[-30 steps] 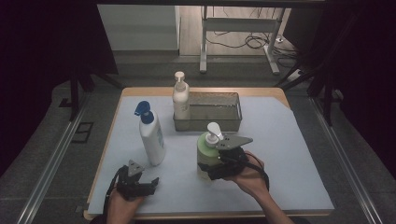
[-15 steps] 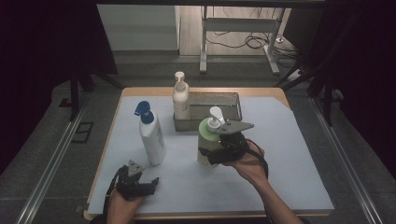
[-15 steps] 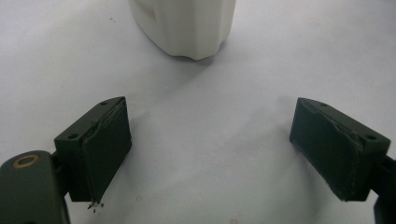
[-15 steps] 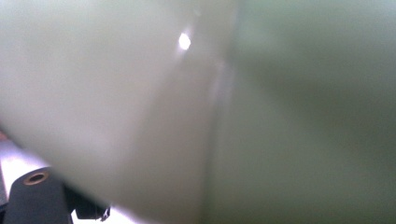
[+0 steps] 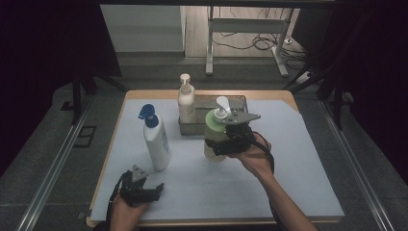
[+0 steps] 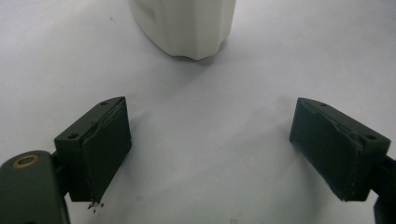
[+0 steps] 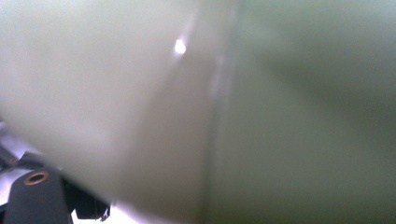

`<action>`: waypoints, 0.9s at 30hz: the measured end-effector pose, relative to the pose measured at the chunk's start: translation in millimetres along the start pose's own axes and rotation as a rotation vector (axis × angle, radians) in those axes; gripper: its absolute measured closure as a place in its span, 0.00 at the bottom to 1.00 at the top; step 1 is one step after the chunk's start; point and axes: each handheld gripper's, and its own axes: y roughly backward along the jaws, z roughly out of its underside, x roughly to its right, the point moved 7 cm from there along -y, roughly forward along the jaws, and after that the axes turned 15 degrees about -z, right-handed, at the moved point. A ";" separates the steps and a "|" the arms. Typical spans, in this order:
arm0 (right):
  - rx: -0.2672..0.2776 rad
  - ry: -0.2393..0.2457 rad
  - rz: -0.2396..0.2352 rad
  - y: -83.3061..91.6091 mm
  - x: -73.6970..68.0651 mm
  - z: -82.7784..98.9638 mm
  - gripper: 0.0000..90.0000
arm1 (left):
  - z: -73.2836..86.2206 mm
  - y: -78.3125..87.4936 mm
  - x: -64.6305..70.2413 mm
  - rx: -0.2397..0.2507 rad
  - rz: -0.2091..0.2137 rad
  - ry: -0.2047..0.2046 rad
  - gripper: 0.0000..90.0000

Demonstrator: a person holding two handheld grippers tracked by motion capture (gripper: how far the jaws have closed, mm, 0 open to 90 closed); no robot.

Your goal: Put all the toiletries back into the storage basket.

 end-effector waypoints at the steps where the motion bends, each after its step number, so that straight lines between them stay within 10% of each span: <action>1: 0.001 -0.001 0.000 0.0 1.4 -0.9 0.13 | 0.0 0.0 0.0 0.000 -0.001 0.000 0.14; 27: 0.022 -0.015 0.095 -7.1 37.8 -45.9 0.13 | 0.0 0.0 0.0 -0.001 -0.001 0.000 0.14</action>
